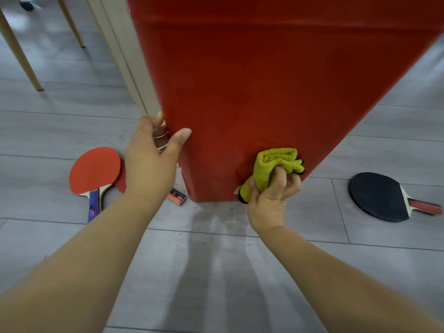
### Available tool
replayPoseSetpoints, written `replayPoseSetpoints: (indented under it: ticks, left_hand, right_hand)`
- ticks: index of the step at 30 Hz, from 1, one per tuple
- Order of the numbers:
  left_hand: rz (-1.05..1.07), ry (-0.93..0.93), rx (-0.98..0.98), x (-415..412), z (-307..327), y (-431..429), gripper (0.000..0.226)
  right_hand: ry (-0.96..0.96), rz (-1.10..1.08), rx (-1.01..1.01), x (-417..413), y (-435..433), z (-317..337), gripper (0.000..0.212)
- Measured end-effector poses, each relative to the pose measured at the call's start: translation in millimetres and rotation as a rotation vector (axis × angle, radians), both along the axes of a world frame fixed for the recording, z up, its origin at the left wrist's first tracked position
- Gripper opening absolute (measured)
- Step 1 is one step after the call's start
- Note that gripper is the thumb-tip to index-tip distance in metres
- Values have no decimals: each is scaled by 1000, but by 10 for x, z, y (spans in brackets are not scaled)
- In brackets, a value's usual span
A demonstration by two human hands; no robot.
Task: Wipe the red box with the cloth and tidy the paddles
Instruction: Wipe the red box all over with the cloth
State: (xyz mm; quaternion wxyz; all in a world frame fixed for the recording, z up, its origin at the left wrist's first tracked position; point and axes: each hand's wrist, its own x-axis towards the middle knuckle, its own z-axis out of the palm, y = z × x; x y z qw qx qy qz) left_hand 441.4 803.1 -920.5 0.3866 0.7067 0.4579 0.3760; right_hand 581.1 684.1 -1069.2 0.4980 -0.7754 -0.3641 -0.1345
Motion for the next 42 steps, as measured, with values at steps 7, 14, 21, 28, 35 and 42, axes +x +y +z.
replayPoseSetpoints:
  ticks: [7, 14, 21, 28, 35, 42]
  left_hand:
    - [-5, 5, 14, -25, -41, 77, 25]
    - [-12, -15, 17, -34, -87, 115, 26]
    - [18, -117, -47, -23, -163, 102, 27]
    - [-31, -65, -171, -74, -459, 81, 43]
    - [3, -39, -185, -10, -527, 18, 50]
    - [43, 7, -166, 18, -529, -17, 37]
  right_hand:
    - [-119, 165, -24, -401, 284, 17, 53]
    - [-457, 267, -202, -452, 456, 37, 54]
    - [-839, 414, -480, -293, 370, 56, 50]
    - [-882, 404, -537, -29, 119, 40, 37]
    - [-793, 231, -540, 336, -258, 64, 52]
    - [-567, 36, -571, 614, -569, -36, 68]
